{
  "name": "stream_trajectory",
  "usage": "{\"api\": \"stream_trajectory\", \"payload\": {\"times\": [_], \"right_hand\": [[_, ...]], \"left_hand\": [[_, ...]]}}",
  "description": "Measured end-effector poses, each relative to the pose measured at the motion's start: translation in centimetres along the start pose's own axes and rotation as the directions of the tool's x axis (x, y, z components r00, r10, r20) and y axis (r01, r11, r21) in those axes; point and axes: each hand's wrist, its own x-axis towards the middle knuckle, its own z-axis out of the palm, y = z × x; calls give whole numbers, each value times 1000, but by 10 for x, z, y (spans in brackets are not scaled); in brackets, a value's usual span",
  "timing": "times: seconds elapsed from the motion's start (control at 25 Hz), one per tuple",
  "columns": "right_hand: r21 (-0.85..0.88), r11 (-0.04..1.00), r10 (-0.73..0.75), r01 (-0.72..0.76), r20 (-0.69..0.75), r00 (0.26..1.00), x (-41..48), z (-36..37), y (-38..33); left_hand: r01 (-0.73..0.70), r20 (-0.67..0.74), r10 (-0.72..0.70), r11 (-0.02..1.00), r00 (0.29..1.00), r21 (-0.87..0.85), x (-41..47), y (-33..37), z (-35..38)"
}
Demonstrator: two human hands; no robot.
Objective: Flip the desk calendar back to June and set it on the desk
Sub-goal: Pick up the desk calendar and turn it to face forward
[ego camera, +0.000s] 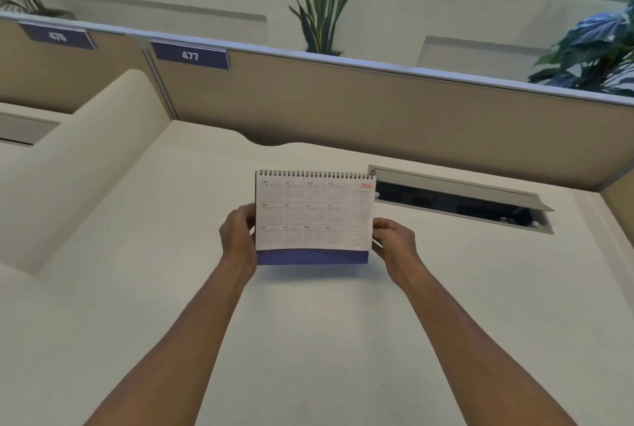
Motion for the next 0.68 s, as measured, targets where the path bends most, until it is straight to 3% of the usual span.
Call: {"api": "stream_trajectory", "payload": {"times": [0.32,0.68], "right_hand": [[-11,997,-83,83,9,997,-2,25,22],[-17,992,-123,124,21,992,5,32,51]], "left_hand": [[-81,37,82,996,996,-19,23,-15,-34],[-23,74,22,1000,997,20,33,-35,-59]]}}
